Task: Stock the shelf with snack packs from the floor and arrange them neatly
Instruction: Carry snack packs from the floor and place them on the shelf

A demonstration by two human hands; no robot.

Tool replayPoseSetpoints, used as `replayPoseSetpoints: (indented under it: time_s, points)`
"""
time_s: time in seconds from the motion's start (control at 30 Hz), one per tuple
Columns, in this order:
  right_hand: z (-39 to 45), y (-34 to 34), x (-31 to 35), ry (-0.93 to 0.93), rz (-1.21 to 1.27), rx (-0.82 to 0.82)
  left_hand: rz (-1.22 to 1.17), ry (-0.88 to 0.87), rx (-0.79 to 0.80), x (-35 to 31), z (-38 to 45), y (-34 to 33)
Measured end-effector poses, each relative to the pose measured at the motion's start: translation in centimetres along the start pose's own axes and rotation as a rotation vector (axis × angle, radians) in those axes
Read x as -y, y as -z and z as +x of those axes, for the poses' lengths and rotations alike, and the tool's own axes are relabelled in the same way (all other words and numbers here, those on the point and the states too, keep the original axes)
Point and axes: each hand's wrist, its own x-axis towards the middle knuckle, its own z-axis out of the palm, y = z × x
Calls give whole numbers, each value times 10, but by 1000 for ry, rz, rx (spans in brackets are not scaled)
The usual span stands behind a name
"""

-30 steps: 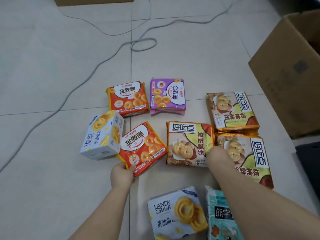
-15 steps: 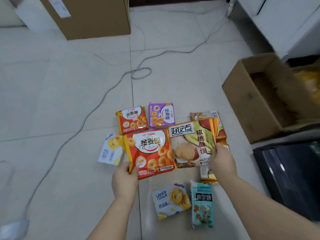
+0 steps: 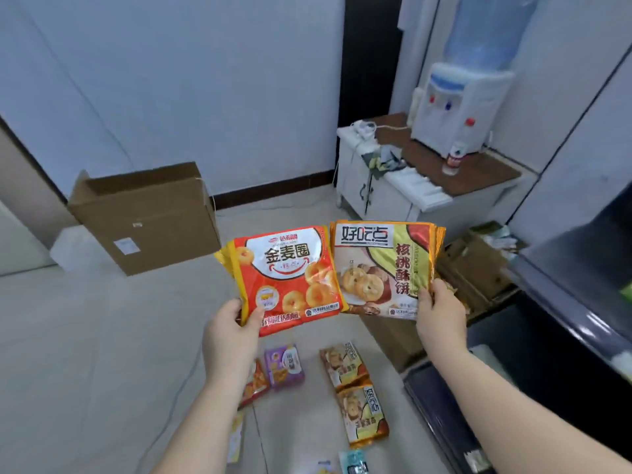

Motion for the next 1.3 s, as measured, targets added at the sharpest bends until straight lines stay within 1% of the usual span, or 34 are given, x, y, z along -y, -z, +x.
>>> replayPoseSetpoints:
  time_s: [0.1,0.23,0.33,0.47,0.57,0.67,0.77,0.93,1.1,1.23,1.3]
  points:
    - [0,68,57,16,85,-119,-32,-125,26,-86,0,30]
    - [-6,152,104,73,134,-307,-121,-291,64,-181,-19,48]
    - [-13,213,122,134,152,-436,-168,-398,76,-238,-40,51]
    - [-20,290,128,200,193,-567,-297,-495,122,-301,-67,45]
    - [-25,346,127,226,201,-662,-373,-572,164,-345,-89,33]
    - [-29,398,116,224,147,-753,-461,-602,223,-386,-113,9]
    - [-29,447,96,194,106,-824,-504,-635,291,-423,-138,-20]
    - [-27,513,64,138,10,-908,-547,-710,361,-475,-166,-74]
    - [-12,558,37,4,-116,-960,-491,-709,477,-520,-166,-127]
    - [8,582,19,-94,-189,-1011,-389,-720,588,-557,-143,-171]
    - [17,589,14,-156,-202,-1040,-349,-704,669,-576,-129,-196]
